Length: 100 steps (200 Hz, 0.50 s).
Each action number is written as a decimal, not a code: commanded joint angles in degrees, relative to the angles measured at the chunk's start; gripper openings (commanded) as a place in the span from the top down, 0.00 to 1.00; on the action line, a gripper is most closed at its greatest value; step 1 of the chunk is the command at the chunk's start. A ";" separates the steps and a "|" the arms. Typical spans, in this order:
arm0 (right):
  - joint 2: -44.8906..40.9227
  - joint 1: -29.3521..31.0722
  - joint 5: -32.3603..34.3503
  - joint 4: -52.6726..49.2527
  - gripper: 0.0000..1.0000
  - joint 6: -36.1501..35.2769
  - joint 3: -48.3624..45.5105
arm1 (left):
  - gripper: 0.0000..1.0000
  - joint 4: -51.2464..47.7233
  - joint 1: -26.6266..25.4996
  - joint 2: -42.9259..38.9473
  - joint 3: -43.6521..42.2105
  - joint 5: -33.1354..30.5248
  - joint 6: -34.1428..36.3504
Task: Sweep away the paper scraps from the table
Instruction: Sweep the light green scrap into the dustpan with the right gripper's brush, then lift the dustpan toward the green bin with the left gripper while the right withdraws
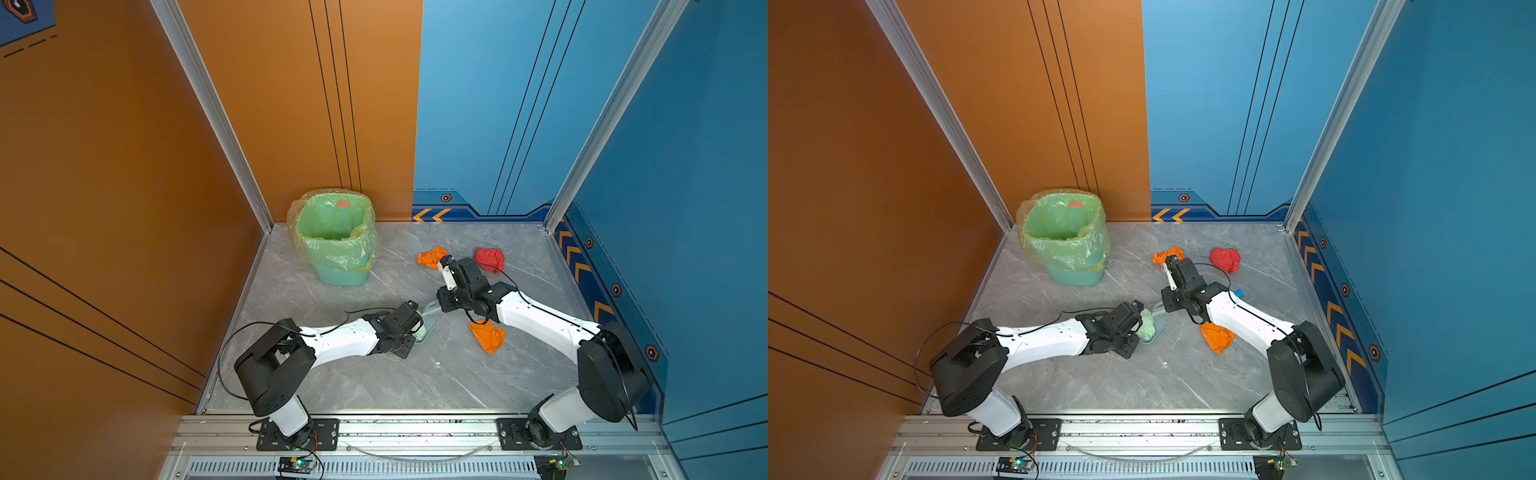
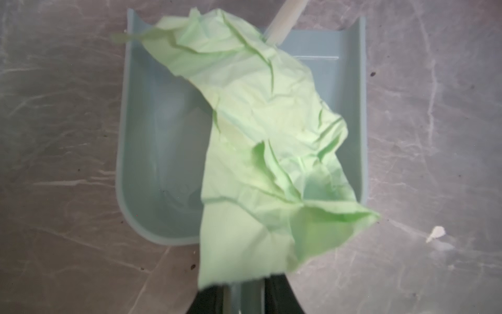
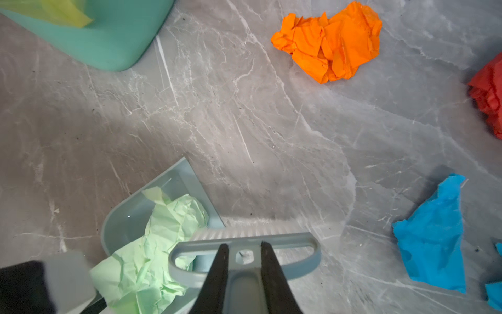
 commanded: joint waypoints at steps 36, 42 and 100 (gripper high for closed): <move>-6.07 -4.39 3.94 0.95 1.00 2.01 -0.33 | 1.00 6.43 -0.11 -0.81 -3.62 1.64 -0.70; -6.27 -4.83 4.09 1.11 1.00 2.48 -0.34 | 1.00 8.21 -0.14 -1.22 -4.21 1.25 -0.85; -10.42 -9.69 -1.44 3.87 1.00 6.35 -3.16 | 1.00 9.84 -0.28 -4.52 -5.39 -1.89 -0.40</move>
